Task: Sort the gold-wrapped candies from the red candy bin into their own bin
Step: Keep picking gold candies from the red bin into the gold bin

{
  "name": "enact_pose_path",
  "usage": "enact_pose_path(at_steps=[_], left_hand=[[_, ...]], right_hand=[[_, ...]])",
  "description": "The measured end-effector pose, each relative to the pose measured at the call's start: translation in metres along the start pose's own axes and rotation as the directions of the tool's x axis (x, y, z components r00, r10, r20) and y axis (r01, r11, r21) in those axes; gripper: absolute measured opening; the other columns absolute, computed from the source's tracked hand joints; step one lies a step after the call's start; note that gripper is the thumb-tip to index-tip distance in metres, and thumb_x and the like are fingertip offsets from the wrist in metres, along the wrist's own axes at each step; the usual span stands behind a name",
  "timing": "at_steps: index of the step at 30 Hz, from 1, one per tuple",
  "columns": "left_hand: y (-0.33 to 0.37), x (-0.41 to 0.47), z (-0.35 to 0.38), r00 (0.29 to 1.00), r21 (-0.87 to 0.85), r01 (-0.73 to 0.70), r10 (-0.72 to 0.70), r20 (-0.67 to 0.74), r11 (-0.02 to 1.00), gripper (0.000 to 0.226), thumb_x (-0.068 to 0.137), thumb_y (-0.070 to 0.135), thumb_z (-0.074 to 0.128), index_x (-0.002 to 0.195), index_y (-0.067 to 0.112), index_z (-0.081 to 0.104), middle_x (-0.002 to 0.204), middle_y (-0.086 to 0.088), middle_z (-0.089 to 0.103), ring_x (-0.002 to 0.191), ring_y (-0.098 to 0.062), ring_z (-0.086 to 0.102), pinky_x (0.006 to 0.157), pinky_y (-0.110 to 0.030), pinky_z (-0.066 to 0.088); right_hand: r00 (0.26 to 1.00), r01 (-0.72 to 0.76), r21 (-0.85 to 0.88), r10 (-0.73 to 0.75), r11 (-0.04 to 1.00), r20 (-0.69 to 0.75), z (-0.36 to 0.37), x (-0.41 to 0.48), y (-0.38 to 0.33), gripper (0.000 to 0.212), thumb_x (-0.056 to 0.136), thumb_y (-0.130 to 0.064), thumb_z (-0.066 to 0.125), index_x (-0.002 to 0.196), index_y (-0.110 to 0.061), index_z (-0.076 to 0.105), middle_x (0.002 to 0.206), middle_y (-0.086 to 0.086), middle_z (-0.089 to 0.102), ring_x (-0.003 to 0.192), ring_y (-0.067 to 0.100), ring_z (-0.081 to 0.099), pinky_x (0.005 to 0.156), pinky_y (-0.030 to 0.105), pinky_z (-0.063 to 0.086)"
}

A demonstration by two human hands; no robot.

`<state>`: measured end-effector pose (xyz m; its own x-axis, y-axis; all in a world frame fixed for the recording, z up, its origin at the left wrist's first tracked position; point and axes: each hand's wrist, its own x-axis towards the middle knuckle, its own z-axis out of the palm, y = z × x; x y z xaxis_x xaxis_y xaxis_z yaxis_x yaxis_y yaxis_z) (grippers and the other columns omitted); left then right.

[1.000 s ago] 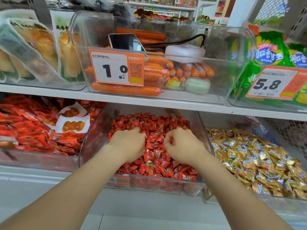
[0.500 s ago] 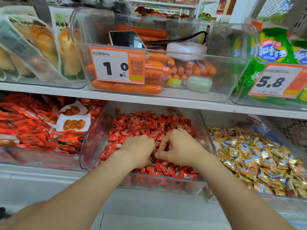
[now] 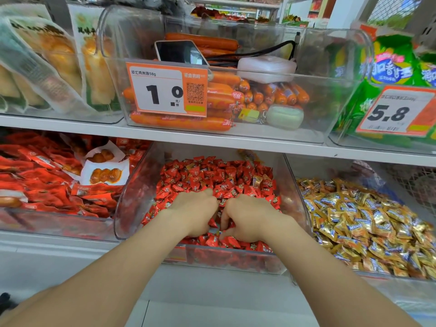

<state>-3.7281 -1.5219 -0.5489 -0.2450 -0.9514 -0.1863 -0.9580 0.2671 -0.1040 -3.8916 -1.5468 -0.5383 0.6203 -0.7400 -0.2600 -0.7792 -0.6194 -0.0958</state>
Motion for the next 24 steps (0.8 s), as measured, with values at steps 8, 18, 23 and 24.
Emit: enact_pose_path(at_steps=[8,18,23,24], left_hand=[[-0.028,-0.003,-0.006,0.998,-0.401,-0.044,0.024,-0.054,0.915,0.008,0.099,0.033,0.064,0.100,0.040,0.059,0.095,0.011,0.062,0.094,-0.018,0.061,0.085,-0.043,0.055],[-0.037,-0.013,-0.015,0.991,-0.601,0.034,-0.103,-0.081,0.799,0.069,0.080,0.036,0.088,0.129,0.028,0.041,0.096,0.002,0.064,0.082,-0.012,0.062,0.059,-0.023,0.042],[-0.043,-0.015,-0.021,0.987,-0.581,0.078,-0.145,-0.069,0.810,0.012,0.091,0.030,0.070,0.089,0.019,0.075,0.083,0.006,0.072,0.079,-0.011,0.066,0.069,-0.025,0.052],[-0.044,-0.015,-0.021,0.983,-0.595,0.087,-0.165,-0.079,0.799,0.022,0.094,0.028,0.064,0.084,0.013,0.076,0.078,0.002,0.074,0.070,-0.011,0.064,0.066,-0.024,0.052]], right_hand=[[0.995,0.019,-0.035,-0.015,0.999,0.098,-0.005,0.000,-0.006,0.036,0.088,-0.022,0.070,0.121,-0.038,0.075,0.117,-0.009,0.071,0.112,0.021,0.064,0.078,0.036,0.051],[0.986,-0.044,0.362,0.098,0.931,-0.134,-0.009,-0.008,0.007,0.022,0.090,-0.035,0.081,0.077,-0.020,0.073,0.064,-0.013,0.064,0.063,-0.002,0.057,0.062,0.023,0.048],[0.981,-0.017,0.451,0.102,0.892,-0.165,-0.021,-0.026,0.014,0.024,0.100,-0.039,0.070,0.090,-0.019,0.062,0.073,-0.007,0.064,0.063,0.000,0.054,0.056,0.019,0.036],[0.981,-0.011,0.439,0.094,0.899,-0.169,-0.023,-0.031,0.015,0.023,0.101,-0.039,0.069,0.090,-0.020,0.061,0.075,-0.007,0.062,0.065,0.000,0.053,0.058,0.021,0.035]])
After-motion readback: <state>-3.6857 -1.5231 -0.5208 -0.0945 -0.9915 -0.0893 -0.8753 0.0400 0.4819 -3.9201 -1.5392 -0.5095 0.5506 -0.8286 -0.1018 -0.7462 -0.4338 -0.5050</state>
